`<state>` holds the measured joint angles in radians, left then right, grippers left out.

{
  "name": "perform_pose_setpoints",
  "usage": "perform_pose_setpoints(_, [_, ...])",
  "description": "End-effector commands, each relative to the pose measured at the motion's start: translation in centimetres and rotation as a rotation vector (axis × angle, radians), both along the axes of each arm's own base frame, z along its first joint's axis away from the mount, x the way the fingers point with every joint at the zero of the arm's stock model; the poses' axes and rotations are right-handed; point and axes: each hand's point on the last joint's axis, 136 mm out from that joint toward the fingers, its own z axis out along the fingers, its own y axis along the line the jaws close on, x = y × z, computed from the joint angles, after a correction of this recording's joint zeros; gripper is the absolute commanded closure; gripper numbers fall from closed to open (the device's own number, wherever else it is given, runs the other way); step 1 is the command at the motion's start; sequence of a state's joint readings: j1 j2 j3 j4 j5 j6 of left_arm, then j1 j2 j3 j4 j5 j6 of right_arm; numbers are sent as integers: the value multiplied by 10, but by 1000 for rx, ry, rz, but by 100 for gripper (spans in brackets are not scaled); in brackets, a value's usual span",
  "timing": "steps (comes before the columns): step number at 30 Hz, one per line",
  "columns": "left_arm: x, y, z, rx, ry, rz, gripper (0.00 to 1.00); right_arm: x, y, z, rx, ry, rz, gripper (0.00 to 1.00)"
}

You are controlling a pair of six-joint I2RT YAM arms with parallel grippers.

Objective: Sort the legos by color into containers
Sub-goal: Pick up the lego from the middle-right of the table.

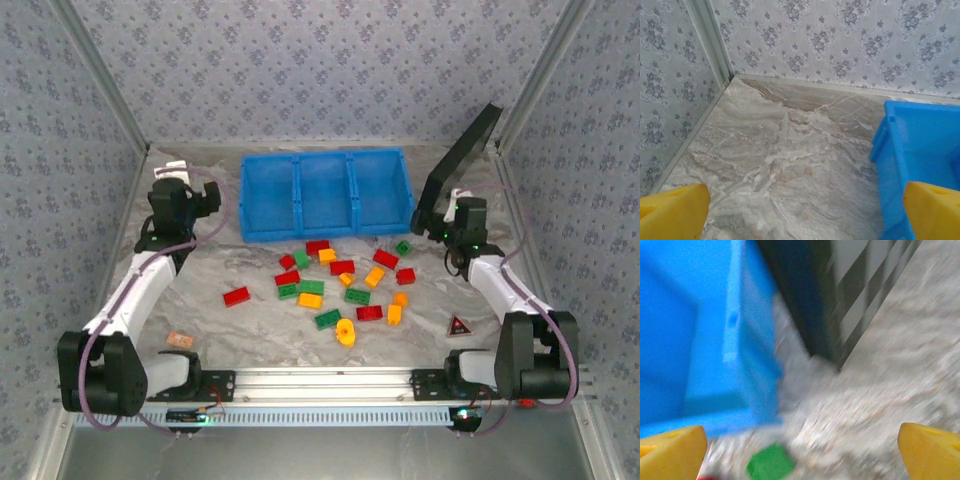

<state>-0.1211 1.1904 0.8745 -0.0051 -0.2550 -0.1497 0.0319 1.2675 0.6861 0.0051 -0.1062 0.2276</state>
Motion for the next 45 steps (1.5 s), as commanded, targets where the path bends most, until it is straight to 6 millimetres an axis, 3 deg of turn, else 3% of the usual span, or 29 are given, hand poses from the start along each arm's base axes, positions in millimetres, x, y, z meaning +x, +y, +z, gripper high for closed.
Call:
perform_pose_setpoints(1, [-24, -14, -18, -36, 171, -34, 1, -26, 27, -27, 112, 165, 75, 0])
perform_pose_setpoints(7, [-34, -45, -8, -30, 165, -139, 1, -26, 34, -49, 54, 263, 106, 5])
perform_pose_setpoints(14, [-38, -58, -9, 5, 191, -176, 1, -19, 43, -67, 15, 338, 120, 15])
perform_pose_setpoints(29, [-44, -60, -5, 29, 208, -180, 1, -16, 46, -106, -127, 536, 64, 33])
perform_pose_setpoints(41, [-44, -60, -4, 32, 209, -177, 1, -12, 44, -114, -149, 559, 23, 56])
perform_pose_setpoints(45, [-46, -60, -3, 32, 211, -176, 1, -14, 46, -109, -141, 560, 28, 62])
